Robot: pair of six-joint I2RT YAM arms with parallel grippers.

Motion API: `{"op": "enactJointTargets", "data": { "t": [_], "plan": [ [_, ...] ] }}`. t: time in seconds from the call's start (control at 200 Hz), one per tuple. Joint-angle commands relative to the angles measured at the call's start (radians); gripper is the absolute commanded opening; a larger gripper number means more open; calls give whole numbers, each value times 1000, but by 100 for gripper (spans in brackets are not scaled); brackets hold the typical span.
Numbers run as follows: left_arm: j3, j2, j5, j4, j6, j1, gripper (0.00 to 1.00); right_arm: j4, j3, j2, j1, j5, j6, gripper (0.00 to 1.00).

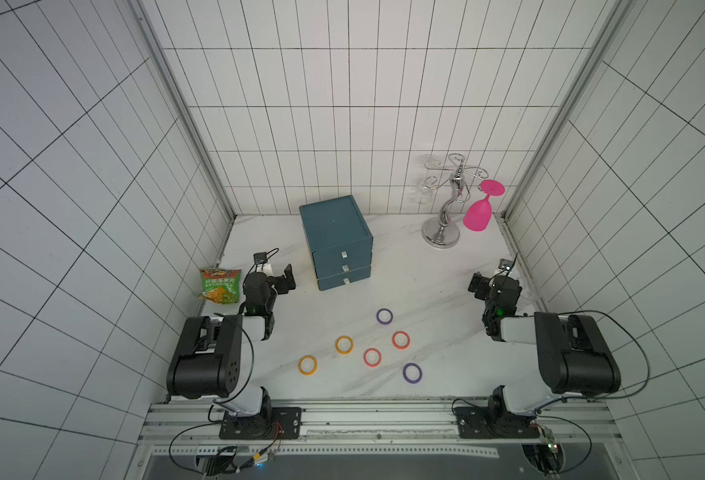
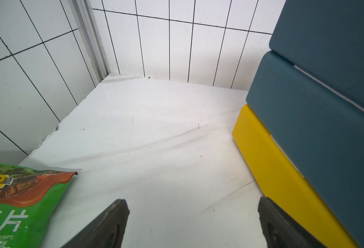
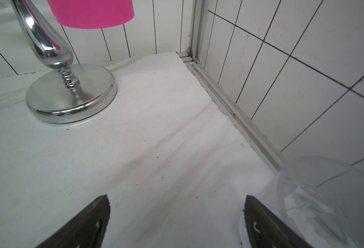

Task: Place the transparent tape into the drawer according to color
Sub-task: Open the drawer in the storage box.

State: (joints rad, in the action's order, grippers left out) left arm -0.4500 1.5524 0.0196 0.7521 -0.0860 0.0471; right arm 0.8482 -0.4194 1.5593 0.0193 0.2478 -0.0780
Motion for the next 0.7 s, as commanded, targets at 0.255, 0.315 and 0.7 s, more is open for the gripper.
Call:
{"op": "enactJointTargets", "data": {
  "t": [0.255,0.315,0.7],
  "plan": [
    [7,2,6,18,6,4,98,12,14,-23,-5,4,4,99],
    [5,2,6,16,6,4,98,12,15,-23,-6,2,3,99],
    [-53,-88,-42,-150,-9,4,98,-258,-61,-172,24,24,26,99]
  ]
}}
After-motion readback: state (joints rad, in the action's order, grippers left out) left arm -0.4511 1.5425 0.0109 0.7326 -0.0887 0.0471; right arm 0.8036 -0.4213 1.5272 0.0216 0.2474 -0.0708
